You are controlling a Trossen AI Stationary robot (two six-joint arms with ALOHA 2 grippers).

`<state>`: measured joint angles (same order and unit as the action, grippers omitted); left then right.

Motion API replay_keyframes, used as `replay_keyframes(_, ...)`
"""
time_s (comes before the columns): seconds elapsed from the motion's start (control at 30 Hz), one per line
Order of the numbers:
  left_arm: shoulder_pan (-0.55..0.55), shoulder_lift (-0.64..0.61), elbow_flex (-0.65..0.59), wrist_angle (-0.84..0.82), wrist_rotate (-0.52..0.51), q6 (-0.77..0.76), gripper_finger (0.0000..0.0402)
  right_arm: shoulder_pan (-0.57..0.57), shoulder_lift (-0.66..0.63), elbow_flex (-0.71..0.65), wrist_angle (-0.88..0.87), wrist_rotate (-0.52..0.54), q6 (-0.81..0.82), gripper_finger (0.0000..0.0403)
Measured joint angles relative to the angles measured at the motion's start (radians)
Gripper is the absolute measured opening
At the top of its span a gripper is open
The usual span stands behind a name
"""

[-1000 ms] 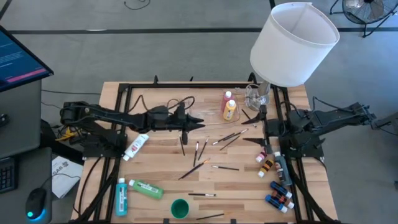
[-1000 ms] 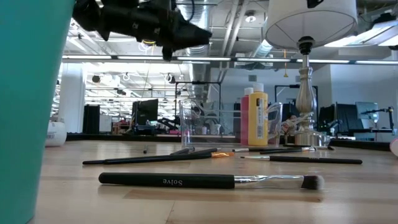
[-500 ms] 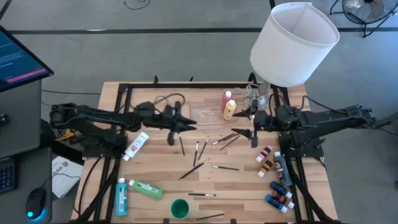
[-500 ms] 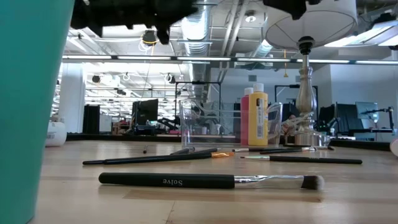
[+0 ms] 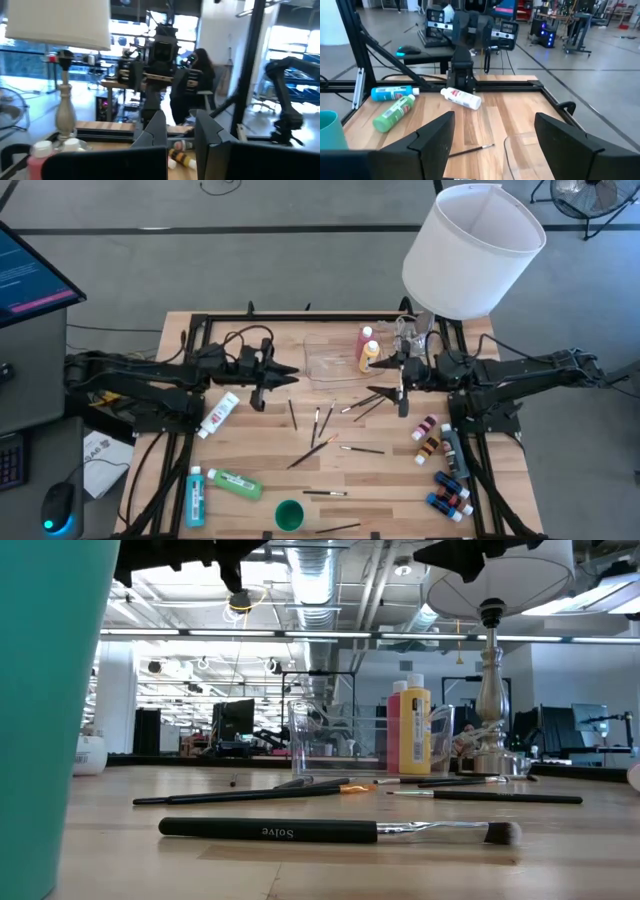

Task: Pick & Place Paint Supplies
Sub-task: Put the small yellow paint bottle into the transparent bin

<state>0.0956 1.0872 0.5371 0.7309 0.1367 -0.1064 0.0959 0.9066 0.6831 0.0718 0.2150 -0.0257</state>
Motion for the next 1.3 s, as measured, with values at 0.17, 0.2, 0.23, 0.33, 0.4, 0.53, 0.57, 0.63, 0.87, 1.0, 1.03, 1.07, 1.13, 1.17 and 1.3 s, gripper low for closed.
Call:
replay_keyframes(0.17,0.001,0.033,0.001,-0.004,-0.015,-0.003,0.0002,-0.001,0.012,0.000,0.008,0.000,-0.019,0.0268)
replay_keyframes(0.2,0.001,0.038,0.001,-0.004,-0.016,-0.003,0.0002,0.000,0.016,0.000,0.015,0.000,-0.032,0.0268)
replay_keyframes(0.23,0.001,0.044,0.001,-0.001,-0.016,-0.003,0.0002,0.000,0.018,0.000,0.022,-0.001,-0.041,0.0268)
replay_keyframes(0.33,0.001,0.053,0.001,0.002,-0.016,-0.009,0.0002,0.000,0.033,0.002,0.073,-0.003,-0.044,0.0268)
replay_keyframes(0.4,0.001,0.053,0.001,0.005,-0.016,-0.010,0.0002,0.000,0.040,-0.001,0.075,-0.004,-0.058,0.0268)
replay_keyframes(0.53,0.001,0.053,0.001,0.004,-0.016,-0.013,0.0002,-0.001,0.069,0.000,0.091,-0.004,-0.087,0.0268)
replay_keyframes(0.57,0.001,0.053,0.001,0.004,-0.016,-0.014,0.0002,-0.001,0.077,0.000,0.092,-0.004,-0.088,0.0268)
replay_keyframes(0.63,0.001,0.059,0.001,0.005,-0.016,-0.014,0.0002,-0.001,0.095,0.000,0.095,-0.004,-0.091,0.0268)
replay_keyframes(0.87,0.002,0.078,0.000,0.008,-0.023,-0.011,0.0002,0.000,0.111,-0.002,0.057,-0.004,-0.114,0.0268)
replay_keyframes(1.0,0.003,0.093,0.000,0.012,-0.040,-0.011,0.0002,0.000,0.133,0.025,-0.068,-0.004,-0.114,0.0268)
replay_keyframes(1.03,0.003,0.096,0.000,0.017,-0.040,-0.012,0.0002,0.000,0.143,0.039,-0.117,-0.004,-0.102,0.0268)
replay_keyframes(1.07,0.003,0.098,0.001,0.015,-0.040,-0.014,0.0002,-0.002,0.155,0.056,-0.150,-0.004,-0.078,0.0268)
replay_keyframes(1.13,0.003,0.099,0.001,0.012,-0.040,-0.015,0.0002,-0.008,0.182,0.088,-0.179,-0.004,-0.026,0.0268)
replay_keyframes(1.17,0.003,0.098,0.001,0.013,-0.040,-0.015,0.0002,-0.012,0.197,0.101,-0.193,-0.003,-0.008,0.0268)
replay_keyframes(1.3,0.003,0.098,0.001,0.010,-0.040,-0.027,0.0002,-0.028,0.262,0.143,-0.208,-0.004,0.041,0.0268)
